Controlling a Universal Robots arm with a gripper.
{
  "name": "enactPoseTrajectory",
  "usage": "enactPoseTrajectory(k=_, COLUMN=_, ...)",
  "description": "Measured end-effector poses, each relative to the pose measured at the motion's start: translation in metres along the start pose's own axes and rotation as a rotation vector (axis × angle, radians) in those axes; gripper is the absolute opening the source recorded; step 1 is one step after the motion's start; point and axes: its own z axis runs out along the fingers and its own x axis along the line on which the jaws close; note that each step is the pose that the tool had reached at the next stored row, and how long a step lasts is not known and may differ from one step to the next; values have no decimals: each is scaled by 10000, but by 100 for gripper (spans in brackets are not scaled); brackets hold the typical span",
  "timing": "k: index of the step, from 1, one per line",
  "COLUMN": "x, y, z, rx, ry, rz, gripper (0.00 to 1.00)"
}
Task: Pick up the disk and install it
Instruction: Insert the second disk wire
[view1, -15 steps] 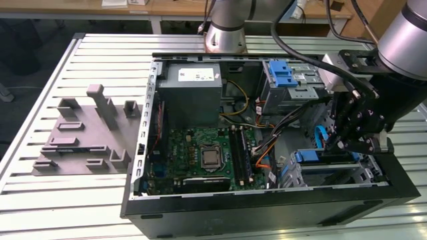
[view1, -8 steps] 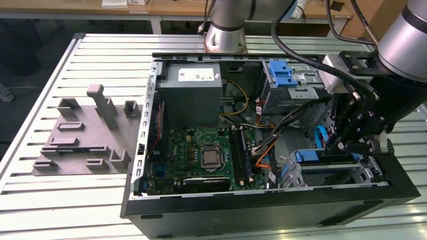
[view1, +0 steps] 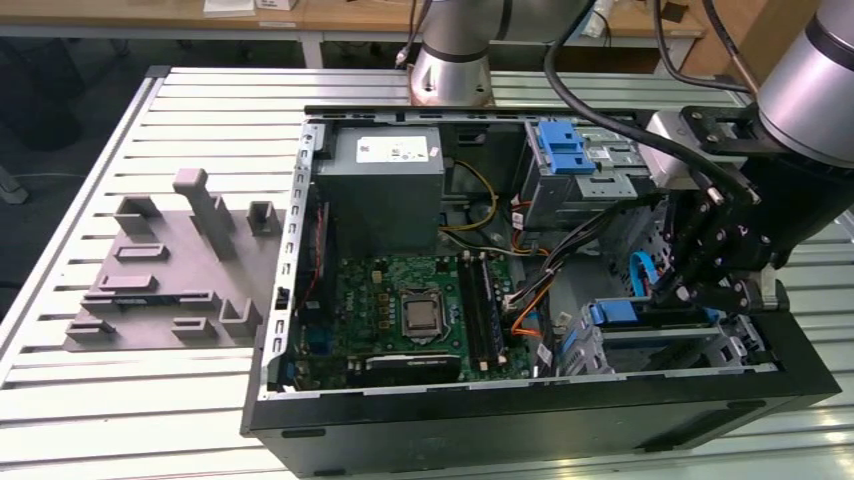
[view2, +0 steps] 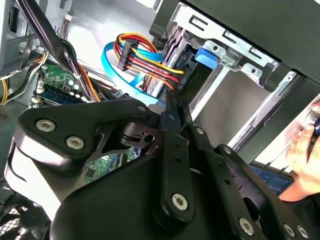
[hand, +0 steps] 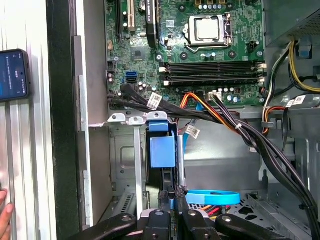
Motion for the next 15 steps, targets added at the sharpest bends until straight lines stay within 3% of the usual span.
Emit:
enactPoseTrajectory(k=4, x=-1, y=-2, z=5, rx=-2, ry=-43, rz=-13, gripper=16)
enactPoseTrajectory(k=15, x=9, y=-8, z=24, rx=56, ry=-76, rz=-69, gripper=16)
